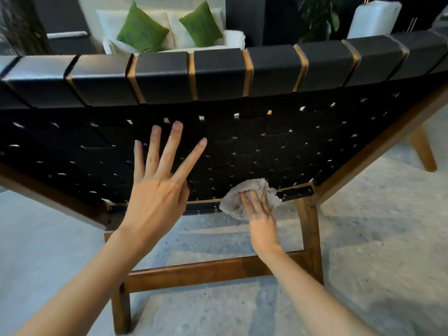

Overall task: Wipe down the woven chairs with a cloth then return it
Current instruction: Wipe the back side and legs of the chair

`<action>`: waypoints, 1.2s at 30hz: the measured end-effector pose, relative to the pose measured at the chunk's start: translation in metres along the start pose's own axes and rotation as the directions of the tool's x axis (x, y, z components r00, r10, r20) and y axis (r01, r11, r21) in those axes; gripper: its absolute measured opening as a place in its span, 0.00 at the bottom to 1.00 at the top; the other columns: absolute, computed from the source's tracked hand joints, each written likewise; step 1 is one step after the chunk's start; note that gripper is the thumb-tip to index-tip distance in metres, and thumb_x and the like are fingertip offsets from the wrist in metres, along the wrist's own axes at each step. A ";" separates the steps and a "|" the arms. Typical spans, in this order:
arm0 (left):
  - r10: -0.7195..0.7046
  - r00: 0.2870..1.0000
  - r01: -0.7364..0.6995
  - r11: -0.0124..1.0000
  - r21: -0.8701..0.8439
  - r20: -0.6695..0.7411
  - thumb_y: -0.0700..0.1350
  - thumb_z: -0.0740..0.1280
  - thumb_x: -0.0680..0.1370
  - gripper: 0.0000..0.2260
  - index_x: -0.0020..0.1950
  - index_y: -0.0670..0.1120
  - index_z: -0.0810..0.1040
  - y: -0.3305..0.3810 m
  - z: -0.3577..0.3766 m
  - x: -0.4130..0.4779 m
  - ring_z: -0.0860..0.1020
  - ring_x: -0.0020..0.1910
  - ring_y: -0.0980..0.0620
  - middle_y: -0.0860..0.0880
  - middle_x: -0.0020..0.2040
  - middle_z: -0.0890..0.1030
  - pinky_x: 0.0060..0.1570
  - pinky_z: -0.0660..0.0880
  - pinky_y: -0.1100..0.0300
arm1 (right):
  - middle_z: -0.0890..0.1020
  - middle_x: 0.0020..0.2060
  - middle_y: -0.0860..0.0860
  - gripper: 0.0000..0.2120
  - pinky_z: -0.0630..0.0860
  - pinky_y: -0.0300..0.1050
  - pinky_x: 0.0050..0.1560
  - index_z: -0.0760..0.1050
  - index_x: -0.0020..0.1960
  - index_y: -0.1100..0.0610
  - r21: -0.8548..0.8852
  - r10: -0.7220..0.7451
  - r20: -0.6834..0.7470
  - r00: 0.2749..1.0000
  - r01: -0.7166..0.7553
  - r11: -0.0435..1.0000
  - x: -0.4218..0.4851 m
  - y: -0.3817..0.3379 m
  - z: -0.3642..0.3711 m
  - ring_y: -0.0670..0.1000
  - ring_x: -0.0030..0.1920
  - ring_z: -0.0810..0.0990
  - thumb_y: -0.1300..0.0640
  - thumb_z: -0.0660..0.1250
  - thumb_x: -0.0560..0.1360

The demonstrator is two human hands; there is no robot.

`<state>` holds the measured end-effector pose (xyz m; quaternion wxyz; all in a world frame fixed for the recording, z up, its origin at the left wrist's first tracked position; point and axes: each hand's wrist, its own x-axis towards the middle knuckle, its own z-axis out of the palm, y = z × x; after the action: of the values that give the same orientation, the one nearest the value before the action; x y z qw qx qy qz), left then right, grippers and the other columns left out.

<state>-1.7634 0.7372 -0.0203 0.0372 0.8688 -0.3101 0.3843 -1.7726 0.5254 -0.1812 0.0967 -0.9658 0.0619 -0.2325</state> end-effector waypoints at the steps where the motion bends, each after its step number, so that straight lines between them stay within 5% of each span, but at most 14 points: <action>1: 0.003 1.000 -0.003 1.000 -0.006 0.006 0.36 0.66 0.74 0.37 0.78 0.52 0.52 -0.001 -0.001 0.000 0.36 0.75 0.42 0.45 0.78 0.40 0.72 0.43 0.38 | 0.78 0.63 0.57 0.43 0.82 0.51 0.40 0.78 0.62 0.58 -0.004 0.017 0.028 0.999 -0.016 1.000 0.000 -0.002 -0.003 0.64 0.61 0.78 0.79 0.77 0.49; 5: 0.009 1.000 -0.009 1.000 0.001 0.030 0.36 0.66 0.73 0.38 0.78 0.51 0.51 0.001 -0.008 -0.002 0.38 0.76 0.42 0.44 0.78 0.42 0.72 0.46 0.38 | 0.57 0.77 0.53 0.39 0.80 0.53 0.53 0.59 0.76 0.54 0.040 -0.090 0.117 0.989 0.085 0.996 -0.004 0.005 -0.027 0.60 0.70 0.70 0.77 0.62 0.70; 9: 0.013 1.000 -0.014 0.999 0.035 0.025 0.38 0.67 0.73 0.38 0.78 0.51 0.51 -0.006 -0.019 -0.007 0.40 0.76 0.41 0.42 0.78 0.45 0.72 0.46 0.40 | 0.65 0.74 0.55 0.36 0.83 0.45 0.38 0.67 0.73 0.58 0.136 -0.236 -0.078 0.969 0.245 0.960 -0.017 0.003 -0.066 0.57 0.59 0.80 0.76 0.65 0.67; 14: -0.033 0.999 0.032 0.999 0.031 0.021 0.38 0.68 0.72 0.38 0.78 0.50 0.53 -0.015 -0.028 -0.015 0.41 0.76 0.40 0.41 0.78 0.46 0.72 0.47 0.38 | 0.69 0.68 0.62 0.21 0.79 0.48 0.58 0.69 0.69 0.63 0.057 -0.368 -0.574 0.732 0.483 0.874 -0.021 -0.040 -0.143 0.57 0.68 0.71 0.71 0.49 0.80; 17: -0.054 0.998 0.053 0.998 0.038 0.019 0.39 0.70 0.72 0.40 0.78 0.50 0.52 -0.018 -0.030 -0.019 0.41 0.76 0.39 0.41 0.78 0.46 0.72 0.46 0.37 | 0.68 0.68 0.60 0.18 0.72 0.53 0.66 0.68 0.69 0.62 0.017 -0.362 -0.671 0.647 0.502 0.865 -0.004 -0.075 -0.174 0.60 0.68 0.71 0.68 0.48 0.82; 22: -0.098 0.995 0.097 0.994 0.058 0.010 0.37 0.70 0.70 0.36 0.75 0.49 0.59 -0.024 -0.033 -0.022 0.42 0.76 0.37 0.40 0.78 0.46 0.71 0.46 0.35 | 0.71 0.70 0.57 0.27 0.73 0.60 0.64 0.68 0.71 0.57 0.065 -0.226 -0.665 0.712 0.357 0.932 0.034 -0.106 -0.172 0.66 0.71 0.64 0.72 0.58 0.74; 30: -0.107 0.994 0.105 0.991 0.077 0.022 0.38 0.68 0.72 0.39 0.77 0.54 0.51 -0.043 -0.023 -0.026 0.40 0.75 0.37 0.42 0.78 0.43 0.71 0.48 0.33 | 0.67 0.70 0.53 0.30 0.72 0.56 0.62 0.65 0.72 0.52 -0.019 -0.233 -0.738 0.633 0.326 0.945 0.056 -0.100 -0.121 0.66 0.71 0.61 0.75 0.60 0.75; 36: -0.110 0.993 0.107 0.992 0.069 0.042 0.38 0.67 0.73 0.39 0.78 0.54 0.49 -0.047 -0.018 -0.028 0.37 0.75 0.39 0.43 0.77 0.40 0.71 0.46 0.34 | 0.70 0.69 0.53 0.32 0.79 0.54 0.53 0.65 0.72 0.54 -0.071 -0.330 -0.498 0.802 0.342 0.937 0.037 -0.067 -0.038 0.62 0.73 0.59 0.76 0.61 0.72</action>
<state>-1.7629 0.7949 -0.0189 0.0218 0.8937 -0.2504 0.3717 -1.7523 0.5785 -0.1176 0.0453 -0.8659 -0.0894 -0.4900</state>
